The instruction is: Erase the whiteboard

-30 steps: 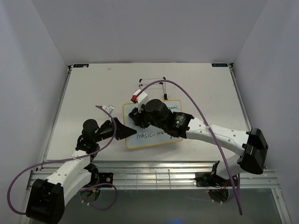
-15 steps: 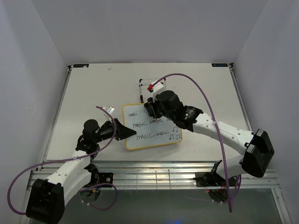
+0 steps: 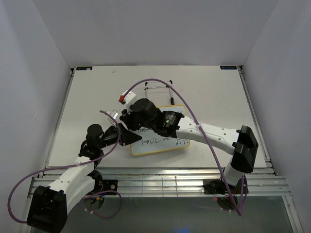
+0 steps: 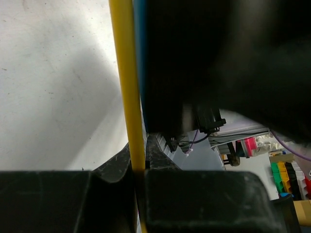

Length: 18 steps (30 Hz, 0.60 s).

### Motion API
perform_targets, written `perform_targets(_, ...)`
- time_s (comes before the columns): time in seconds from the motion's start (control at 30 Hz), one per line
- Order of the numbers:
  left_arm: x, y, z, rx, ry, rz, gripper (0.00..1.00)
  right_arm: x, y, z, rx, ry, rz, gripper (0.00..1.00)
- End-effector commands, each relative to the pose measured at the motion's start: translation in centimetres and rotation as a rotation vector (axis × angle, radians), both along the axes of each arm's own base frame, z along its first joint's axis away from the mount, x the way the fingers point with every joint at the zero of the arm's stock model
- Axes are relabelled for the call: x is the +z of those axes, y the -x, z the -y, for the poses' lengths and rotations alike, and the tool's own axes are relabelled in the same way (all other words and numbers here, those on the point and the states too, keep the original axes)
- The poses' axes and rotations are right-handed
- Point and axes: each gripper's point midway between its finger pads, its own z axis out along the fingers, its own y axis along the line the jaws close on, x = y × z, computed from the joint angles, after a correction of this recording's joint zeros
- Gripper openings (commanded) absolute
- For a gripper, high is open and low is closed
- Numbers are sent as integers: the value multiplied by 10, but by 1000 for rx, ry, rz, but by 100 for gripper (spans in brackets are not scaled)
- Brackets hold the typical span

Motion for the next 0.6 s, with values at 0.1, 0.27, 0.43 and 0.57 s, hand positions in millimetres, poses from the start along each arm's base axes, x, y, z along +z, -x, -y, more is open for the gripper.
perform_targets(0.1, 53, 18, 10, -136, 75, 256, 0, -6, 22, -23, 35, 9, -25, 24)
perform_targets(0.27, 59, 16, 10, -133, 75, 282, 0, -22, -4, 32, -130, 35, -41, 24)
perform_targets(0.43, 66, 14, 11, -139, 78, 290, 0, -66, -33, 118, -321, 123, -75, 24)
perform_targets(0.57, 71, 15, 12, -145, 84, 297, 0, -78, -47, 182, -454, 121, -93, 24)
